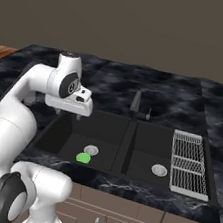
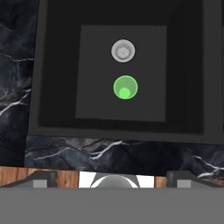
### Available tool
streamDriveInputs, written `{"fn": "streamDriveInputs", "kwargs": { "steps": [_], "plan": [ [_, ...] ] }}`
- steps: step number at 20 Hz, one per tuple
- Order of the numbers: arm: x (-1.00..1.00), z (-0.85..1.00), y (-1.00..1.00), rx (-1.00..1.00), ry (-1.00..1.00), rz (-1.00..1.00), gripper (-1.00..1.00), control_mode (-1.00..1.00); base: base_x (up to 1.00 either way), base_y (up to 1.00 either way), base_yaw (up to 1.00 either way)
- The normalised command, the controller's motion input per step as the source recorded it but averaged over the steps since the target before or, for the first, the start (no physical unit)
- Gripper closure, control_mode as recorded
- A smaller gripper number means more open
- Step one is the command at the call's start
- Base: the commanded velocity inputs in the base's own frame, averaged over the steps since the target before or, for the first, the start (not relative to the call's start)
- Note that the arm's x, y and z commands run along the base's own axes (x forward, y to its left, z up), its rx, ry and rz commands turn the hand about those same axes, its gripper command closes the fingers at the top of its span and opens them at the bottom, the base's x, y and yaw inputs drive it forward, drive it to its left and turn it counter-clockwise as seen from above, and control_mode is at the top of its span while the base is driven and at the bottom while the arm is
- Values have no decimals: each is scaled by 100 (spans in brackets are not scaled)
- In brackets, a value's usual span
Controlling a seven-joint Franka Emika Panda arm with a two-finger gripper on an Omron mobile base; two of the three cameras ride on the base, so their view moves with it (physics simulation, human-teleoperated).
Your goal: Move any existing items from the left basin to the right basin for drying. Then move the glass cup from the counter to the left basin of the sink for washing.
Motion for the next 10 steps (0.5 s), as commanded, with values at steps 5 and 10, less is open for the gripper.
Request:
{"fn": "streamDriveInputs", "kwargs": {
  "steps": [5, 10],
  "plan": [
    [2, -23, 0, 0, 3, 0, -100, -100, 0, 0, 0],
    [12, -22, 0, 0, 8, 0, -100, -100, 0, 0, 0]
  ]
}}
